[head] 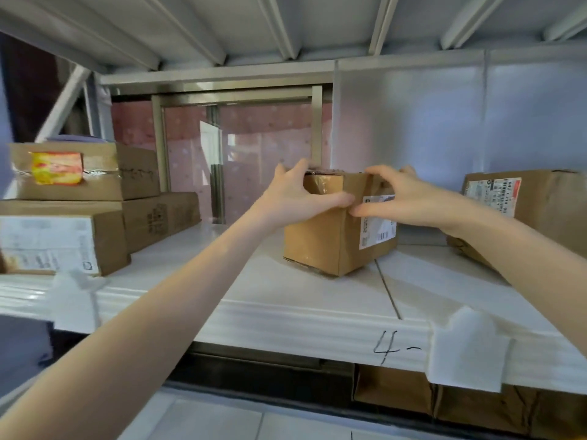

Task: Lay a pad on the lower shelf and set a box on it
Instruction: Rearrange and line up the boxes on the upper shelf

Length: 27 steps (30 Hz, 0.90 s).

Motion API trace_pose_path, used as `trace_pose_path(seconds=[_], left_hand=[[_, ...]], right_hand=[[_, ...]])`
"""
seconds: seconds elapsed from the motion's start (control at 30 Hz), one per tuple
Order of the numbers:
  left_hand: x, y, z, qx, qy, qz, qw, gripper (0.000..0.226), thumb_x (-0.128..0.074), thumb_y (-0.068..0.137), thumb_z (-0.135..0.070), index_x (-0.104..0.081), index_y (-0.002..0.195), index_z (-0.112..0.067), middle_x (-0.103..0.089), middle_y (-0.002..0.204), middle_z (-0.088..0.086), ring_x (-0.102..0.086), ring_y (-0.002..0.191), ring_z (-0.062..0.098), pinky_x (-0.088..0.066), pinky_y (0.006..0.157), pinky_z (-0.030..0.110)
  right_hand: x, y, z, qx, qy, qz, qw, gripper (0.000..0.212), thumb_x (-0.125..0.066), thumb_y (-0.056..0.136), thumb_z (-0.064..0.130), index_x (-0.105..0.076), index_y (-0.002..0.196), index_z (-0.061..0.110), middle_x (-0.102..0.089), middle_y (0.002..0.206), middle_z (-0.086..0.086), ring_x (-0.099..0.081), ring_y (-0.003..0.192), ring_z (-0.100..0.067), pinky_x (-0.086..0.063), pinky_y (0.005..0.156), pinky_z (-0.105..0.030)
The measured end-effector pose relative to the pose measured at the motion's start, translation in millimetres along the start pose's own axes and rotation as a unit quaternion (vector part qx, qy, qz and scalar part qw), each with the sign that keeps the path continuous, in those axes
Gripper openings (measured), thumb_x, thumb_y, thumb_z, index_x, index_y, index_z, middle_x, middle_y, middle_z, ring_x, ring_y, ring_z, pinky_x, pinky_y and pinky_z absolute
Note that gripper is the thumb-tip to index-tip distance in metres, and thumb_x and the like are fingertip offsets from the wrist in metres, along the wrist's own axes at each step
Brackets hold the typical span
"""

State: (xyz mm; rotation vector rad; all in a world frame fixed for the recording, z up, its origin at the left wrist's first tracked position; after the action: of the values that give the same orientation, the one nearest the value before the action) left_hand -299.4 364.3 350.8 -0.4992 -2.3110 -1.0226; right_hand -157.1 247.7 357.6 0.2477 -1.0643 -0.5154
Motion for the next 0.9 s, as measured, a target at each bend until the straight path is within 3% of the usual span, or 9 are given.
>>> trace_pose_path(seconds=[0.13,0.27,0.33,0.43,0.57,0.7,0.8,0.9], left_hand=[[43.6,0.8,27.7,-0.002,0.016,-0.082,0.996,0.086,-0.07,0.062,-0.066,-0.041,0.132,-0.026,-0.032,0.136,0.009,-0.044,0.119,0.028,-0.044,0.096,0.038],[82.8,2.7,70.0,0.005,0.108,-0.15,0.983,0.085,-0.067,0.065,-0.066,-0.038,0.13,-0.022,-0.03,0.135,0.011,-0.048,0.115,0.035,-0.045,0.093,0.041],[95.1,3.9,91.8,0.024,0.145,-0.153,0.977,0.082,-0.067,0.067,-0.065,-0.037,0.128,-0.019,-0.029,0.131,0.012,-0.049,0.112,0.039,-0.045,0.089,0.041],[107.2,10.5,119.7,0.065,0.177,-0.122,0.975,0.081,-0.066,0.069,-0.065,-0.035,0.127,-0.017,-0.024,0.137,0.016,-0.044,0.117,0.048,-0.043,0.094,0.049],[121.0,19.0,136.1,0.099,0.254,-0.051,0.961,0.092,-0.058,0.073,-0.067,-0.025,0.139,-0.012,-0.022,0.145,0.019,-0.033,0.128,0.049,-0.036,0.102,0.052],[138.8,21.8,136.8,0.075,0.393,-0.013,0.916,0.079,-0.04,0.084,-0.067,-0.036,0.137,-0.009,-0.038,0.142,0.014,-0.033,0.13,0.04,-0.03,0.103,0.051],[148.9,27.4,146.5,0.088,0.388,0.019,0.917,0.077,-0.022,0.088,-0.069,-0.049,0.128,-0.01,-0.045,0.14,0.011,-0.041,0.128,0.033,-0.031,0.103,0.05],[156.4,33.0,156.5,0.095,0.346,0.067,0.931,0.08,-0.01,0.089,-0.068,-0.041,0.137,-0.012,-0.043,0.145,0.011,-0.044,0.127,0.029,-0.035,0.105,0.046]], right_hand=[[-16.3,11.5,34.2,0.037,-0.001,0.015,0.999,0.08,-0.068,0.077,0.044,-0.022,0.143,0.035,-0.028,0.141,-0.002,-0.036,0.116,-0.013,-0.032,0.089,-0.026],[-47.5,31.9,70.1,0.052,-0.019,0.029,0.998,0.083,-0.065,0.082,0.041,-0.014,0.147,0.032,-0.015,0.154,-0.005,-0.029,0.138,-0.022,-0.029,0.108,-0.033],[-66.8,42.5,88.3,0.068,-0.026,0.048,0.996,0.083,-0.063,0.084,0.037,-0.012,0.148,0.032,-0.011,0.157,-0.003,-0.031,0.138,-0.023,-0.031,0.109,-0.035],[-93.1,60.7,115.7,0.089,-0.02,0.07,0.993,0.086,-0.063,0.085,0.028,-0.006,0.149,0.032,-0.008,0.158,-0.001,-0.04,0.128,-0.021,-0.036,0.095,-0.027],[-125.7,92.7,143.8,0.073,0.027,0.109,0.991,0.093,-0.068,0.082,0.032,-0.004,0.149,0.029,-0.005,0.158,-0.004,-0.023,0.142,-0.026,-0.029,0.107,-0.034],[-159.1,119.4,161.3,0.084,0.037,0.114,0.989,0.087,-0.07,0.079,0.034,-0.016,0.147,0.024,-0.021,0.148,-0.008,-0.036,0.131,-0.028,-0.035,0.105,-0.037],[-174.4,133.5,164.2,0.093,0.042,0.074,0.992,0.074,-0.068,0.081,0.029,-0.027,0.14,0.02,-0.03,0.14,-0.009,-0.042,0.123,-0.026,-0.037,0.1,-0.035],[-186.0,144.7,161.7,0.099,0.037,0.042,0.993,0.057,-0.065,0.084,0.023,-0.033,0.13,0.021,-0.037,0.134,-0.01,-0.048,0.113,-0.025,-0.043,0.091,-0.035]])
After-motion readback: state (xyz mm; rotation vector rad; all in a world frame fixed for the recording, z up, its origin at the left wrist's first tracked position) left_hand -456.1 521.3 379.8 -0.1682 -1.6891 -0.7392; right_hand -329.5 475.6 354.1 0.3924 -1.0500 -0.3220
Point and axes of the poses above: each hand's wrist, its own y-axis towards the middle knuckle, its own x-axis out of the back of the hand, z = x × y, the point moved 1 cm from there along y, towards the middle knuckle
